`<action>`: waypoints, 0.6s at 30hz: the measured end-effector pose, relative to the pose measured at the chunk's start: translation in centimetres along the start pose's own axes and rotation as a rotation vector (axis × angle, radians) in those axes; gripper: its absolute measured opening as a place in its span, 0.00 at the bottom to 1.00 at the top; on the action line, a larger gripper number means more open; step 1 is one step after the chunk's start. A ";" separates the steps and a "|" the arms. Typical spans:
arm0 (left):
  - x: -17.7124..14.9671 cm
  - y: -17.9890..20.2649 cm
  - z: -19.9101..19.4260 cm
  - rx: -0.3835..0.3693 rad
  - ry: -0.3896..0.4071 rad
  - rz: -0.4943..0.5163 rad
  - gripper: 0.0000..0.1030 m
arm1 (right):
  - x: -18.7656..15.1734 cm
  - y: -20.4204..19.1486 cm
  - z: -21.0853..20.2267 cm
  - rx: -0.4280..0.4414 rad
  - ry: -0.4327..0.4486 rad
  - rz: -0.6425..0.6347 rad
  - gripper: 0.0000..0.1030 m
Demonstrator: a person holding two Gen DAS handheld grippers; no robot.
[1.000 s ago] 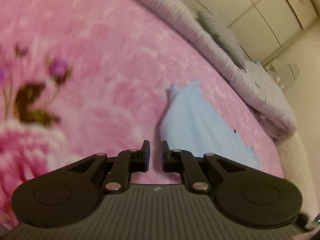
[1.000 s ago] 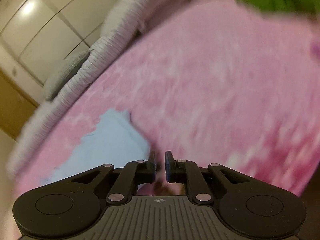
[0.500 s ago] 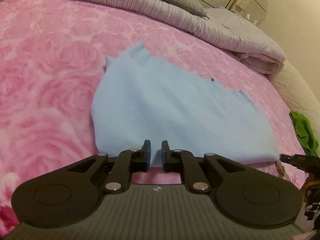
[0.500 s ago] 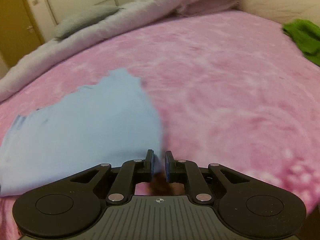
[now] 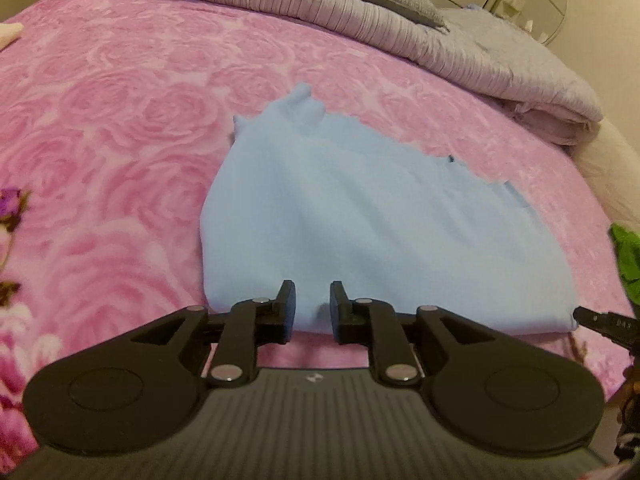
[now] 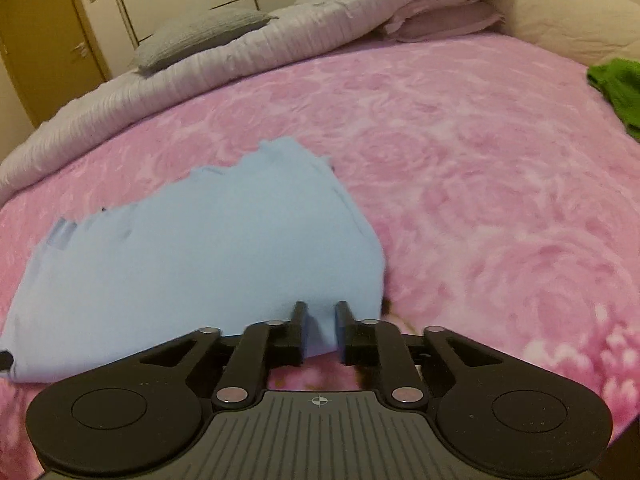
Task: Fold clothes
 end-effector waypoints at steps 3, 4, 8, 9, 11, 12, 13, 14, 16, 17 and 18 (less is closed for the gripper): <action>0.8 -0.7 -1.1 0.008 0.030 -0.018 0.21 | 1.6 0.8 -0.8 0.024 0.022 0.028 0.32; 1.1 -1.0 -1.4 0.009 0.040 -0.024 0.22 | 2.1 1.1 -1.0 0.034 0.029 0.038 0.32; 2.7 -2.1 -1.4 0.008 0.048 -0.039 0.24 | 4.7 1.8 0.9 0.069 0.008 0.023 0.32; 3.1 -2.3 -1.2 0.005 0.045 -0.041 0.24 | 5.3 1.7 1.8 0.080 -0.007 0.001 0.32; 4.6 -2.6 -0.1 0.001 0.039 -0.027 0.25 | 6.6 1.2 3.7 0.107 -0.029 -0.039 0.32; 5.5 -2.8 0.6 -0.001 0.036 -0.018 0.25 | 7.5 0.9 4.8 0.137 -0.036 -0.050 0.32; 6.4 -2.9 1.4 -0.003 0.036 -0.007 0.26 | 8.4 0.6 5.8 0.169 -0.047 -0.051 0.32; 7.4 -3.1 2.3 -0.005 0.037 0.004 0.26 | 9.3 0.3 6.9 0.196 -0.059 -0.048 0.32; 9.3 -3.4 4.1 -0.008 0.040 0.028 0.28 | 11.1 -0.2 9.0 0.240 -0.066 -0.048 0.32; 10.1 -3.6 5.0 -0.008 0.040 0.030 0.28 | 11.9 -0.5 10.0 0.254 -0.065 -0.054 0.32; 10.8 -4.0 5.9 -0.005 0.041 0.026 0.28 | 12.7 -0.8 11.0 0.268 -0.066 -0.060 0.32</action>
Point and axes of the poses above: each gripper's, at about its wrist camera, not at the fingertips, and z roughly the way its jaws point, y to its right, x to its top, the point moved 8 cm from there along z, roughly the way its jaws point, and after that the axes turned 14 degrees about -x, right-handed, at the moved point
